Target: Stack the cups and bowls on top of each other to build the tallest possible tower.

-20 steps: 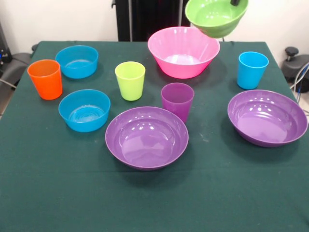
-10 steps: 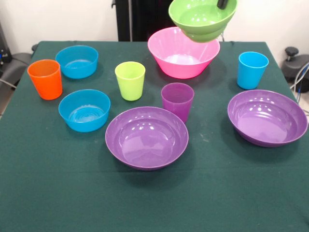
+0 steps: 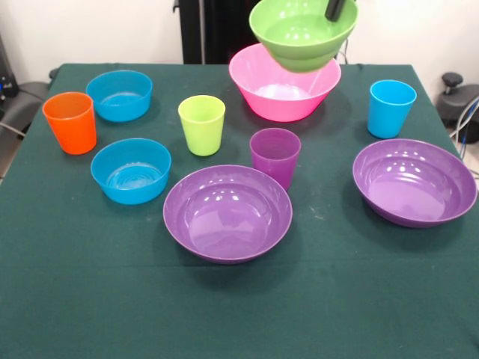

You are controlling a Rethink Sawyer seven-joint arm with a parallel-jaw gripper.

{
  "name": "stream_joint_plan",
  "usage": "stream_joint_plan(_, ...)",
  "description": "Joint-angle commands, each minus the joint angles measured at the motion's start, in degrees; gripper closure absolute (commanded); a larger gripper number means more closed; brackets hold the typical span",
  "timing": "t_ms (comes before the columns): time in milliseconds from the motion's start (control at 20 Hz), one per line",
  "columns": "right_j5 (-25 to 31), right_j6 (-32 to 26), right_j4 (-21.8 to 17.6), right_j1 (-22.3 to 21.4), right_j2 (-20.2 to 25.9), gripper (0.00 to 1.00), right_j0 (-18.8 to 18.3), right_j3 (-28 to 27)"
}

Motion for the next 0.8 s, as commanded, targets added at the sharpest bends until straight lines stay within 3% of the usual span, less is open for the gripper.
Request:
stream_joint_plan(50,-2.4,-10.8,-6.2,7.1,2.7,1.0,-0.9,-0.7)
stream_joint_plan(500,-3.3,-9.1,-9.0,10.2,2.2,1.0,-0.4,-3.5)
stream_joint_plan(800,-3.4,-9.7,-10.2,9.8,2.2,1.0,-0.7,-3.8)
